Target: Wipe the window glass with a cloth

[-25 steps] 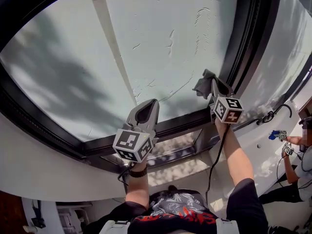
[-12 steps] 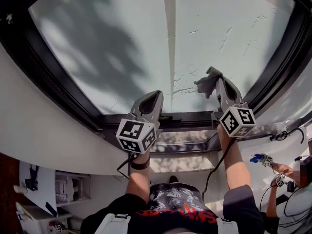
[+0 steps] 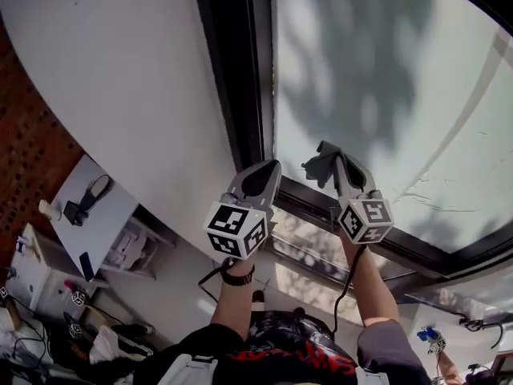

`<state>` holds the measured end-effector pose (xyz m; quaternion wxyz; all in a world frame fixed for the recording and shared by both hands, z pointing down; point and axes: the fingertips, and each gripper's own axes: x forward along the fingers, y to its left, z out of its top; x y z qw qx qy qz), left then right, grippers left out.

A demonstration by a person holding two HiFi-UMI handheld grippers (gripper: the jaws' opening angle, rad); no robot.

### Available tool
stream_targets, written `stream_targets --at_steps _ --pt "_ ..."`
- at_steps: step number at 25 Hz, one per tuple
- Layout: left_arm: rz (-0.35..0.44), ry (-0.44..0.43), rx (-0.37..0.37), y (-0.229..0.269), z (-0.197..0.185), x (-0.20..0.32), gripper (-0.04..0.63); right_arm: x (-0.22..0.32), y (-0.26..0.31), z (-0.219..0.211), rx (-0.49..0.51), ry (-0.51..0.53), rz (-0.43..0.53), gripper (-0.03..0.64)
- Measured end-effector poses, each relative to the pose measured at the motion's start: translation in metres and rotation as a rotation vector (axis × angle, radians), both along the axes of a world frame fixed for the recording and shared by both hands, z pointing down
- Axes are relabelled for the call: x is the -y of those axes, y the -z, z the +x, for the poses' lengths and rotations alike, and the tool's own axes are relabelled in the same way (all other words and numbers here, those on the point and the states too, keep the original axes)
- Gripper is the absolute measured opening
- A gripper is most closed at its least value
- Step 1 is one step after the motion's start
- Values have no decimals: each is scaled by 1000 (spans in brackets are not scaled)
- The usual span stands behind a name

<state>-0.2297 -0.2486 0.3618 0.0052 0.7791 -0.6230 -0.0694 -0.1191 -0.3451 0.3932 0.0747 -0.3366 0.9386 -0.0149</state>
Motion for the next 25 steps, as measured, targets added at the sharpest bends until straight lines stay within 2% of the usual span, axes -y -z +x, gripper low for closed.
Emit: stream_targets --at_steps 2,5,8,11,16,25 --pt "6 60 -7 3 -34 -17 0 1 -12 -50 -29 55 -7 17" --pt "-8 89 -15 3 -55 -40 0 6 -38 -96 -60 82 -50 17" --pt "1 96 7 11 -68 -49 0 23 -55 -125 -92 61 -66 17" --pt "12 108 3 11 -80 -54 0 37 -69 -135 -134 32 -68 17" --pt "-15 54 -6 1 -72 -39 0 48 -76 -112 -178 -24 -66 17" --pt "-24 -116 -14 -2 4 -11 0 43 -65 -20 -137 -96 -61 17"
